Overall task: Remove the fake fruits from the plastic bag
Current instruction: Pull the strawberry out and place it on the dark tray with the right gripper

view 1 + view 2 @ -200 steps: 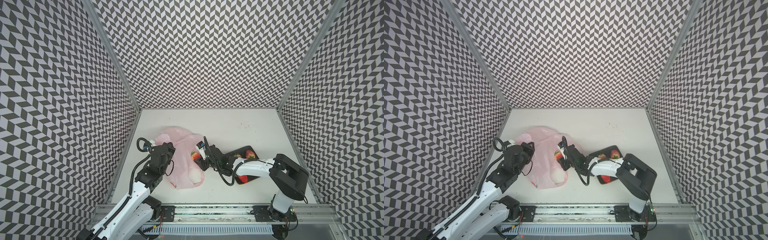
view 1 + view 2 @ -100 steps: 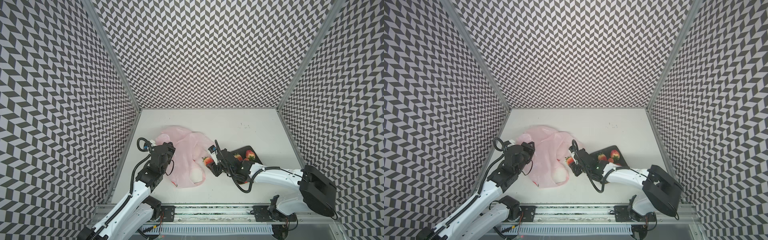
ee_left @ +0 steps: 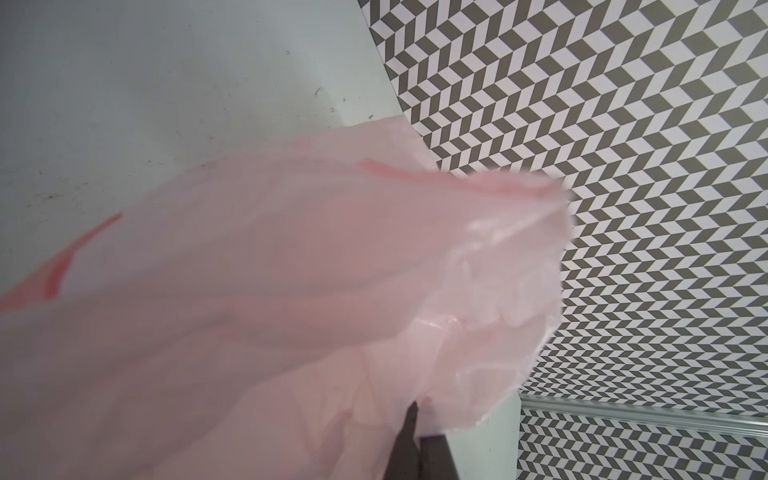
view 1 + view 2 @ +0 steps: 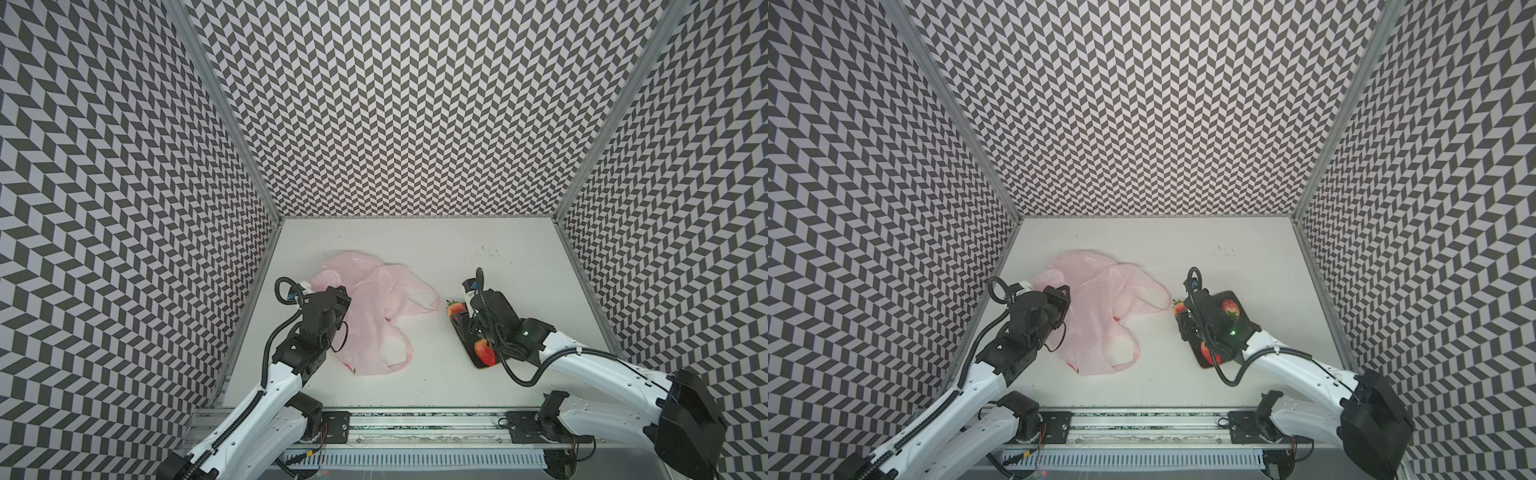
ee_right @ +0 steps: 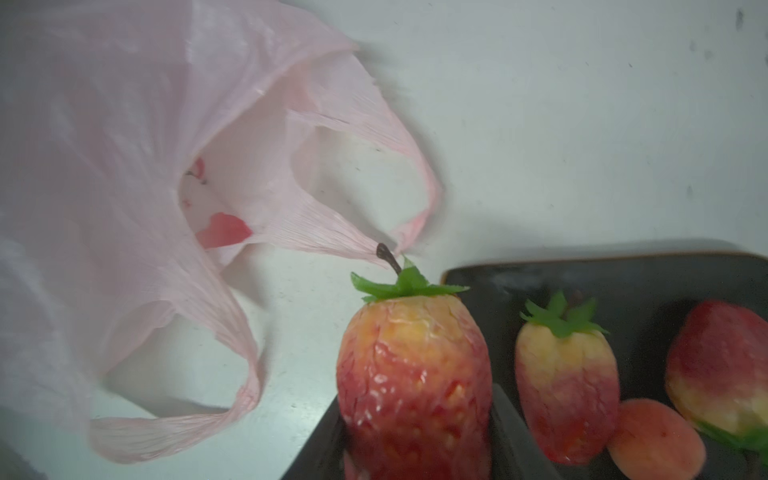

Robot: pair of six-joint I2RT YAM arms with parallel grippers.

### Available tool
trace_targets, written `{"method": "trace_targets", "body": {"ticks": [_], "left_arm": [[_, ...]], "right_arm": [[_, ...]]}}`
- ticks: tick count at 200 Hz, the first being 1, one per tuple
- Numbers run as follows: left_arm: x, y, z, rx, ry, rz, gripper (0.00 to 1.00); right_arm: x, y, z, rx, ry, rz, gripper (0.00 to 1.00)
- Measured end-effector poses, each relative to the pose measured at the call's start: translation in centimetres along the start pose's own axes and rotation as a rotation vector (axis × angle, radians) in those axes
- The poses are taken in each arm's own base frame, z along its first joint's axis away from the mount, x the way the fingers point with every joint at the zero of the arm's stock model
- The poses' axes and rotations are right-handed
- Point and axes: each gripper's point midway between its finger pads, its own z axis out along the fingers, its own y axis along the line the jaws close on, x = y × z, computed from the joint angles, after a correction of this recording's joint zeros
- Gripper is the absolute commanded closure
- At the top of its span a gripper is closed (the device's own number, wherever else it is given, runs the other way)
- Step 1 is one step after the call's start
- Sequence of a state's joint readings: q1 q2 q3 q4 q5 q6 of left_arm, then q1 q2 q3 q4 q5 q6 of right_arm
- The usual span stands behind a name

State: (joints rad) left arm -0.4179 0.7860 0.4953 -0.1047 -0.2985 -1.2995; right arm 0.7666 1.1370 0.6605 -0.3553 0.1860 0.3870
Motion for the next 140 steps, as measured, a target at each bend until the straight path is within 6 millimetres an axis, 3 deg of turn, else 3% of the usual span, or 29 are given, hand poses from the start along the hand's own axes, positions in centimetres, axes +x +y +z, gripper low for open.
{"method": "trace_targets", "body": {"ticks": [18, 84, 140], "left_arm": [[0.1, 0.1, 0.0, 0.000, 0.004, 0.000, 1.00], [-0.2, -0.3, -0.4, 0.024, -0.002, -0.010, 1.00], [-0.2, -0.1, -0.5, 0.024, -0.002, -0.012, 1.00]], "right_arm": [[1.6, -1.3, 0.4, 0.046, 0.047, 0.011, 0.59], [4.2, -3.2, 3.0, 0.157, 0.147, 0.016, 0.57], [4.0, -3.6, 3.6, 0.186, 0.133, 0.031, 0.36]]}}
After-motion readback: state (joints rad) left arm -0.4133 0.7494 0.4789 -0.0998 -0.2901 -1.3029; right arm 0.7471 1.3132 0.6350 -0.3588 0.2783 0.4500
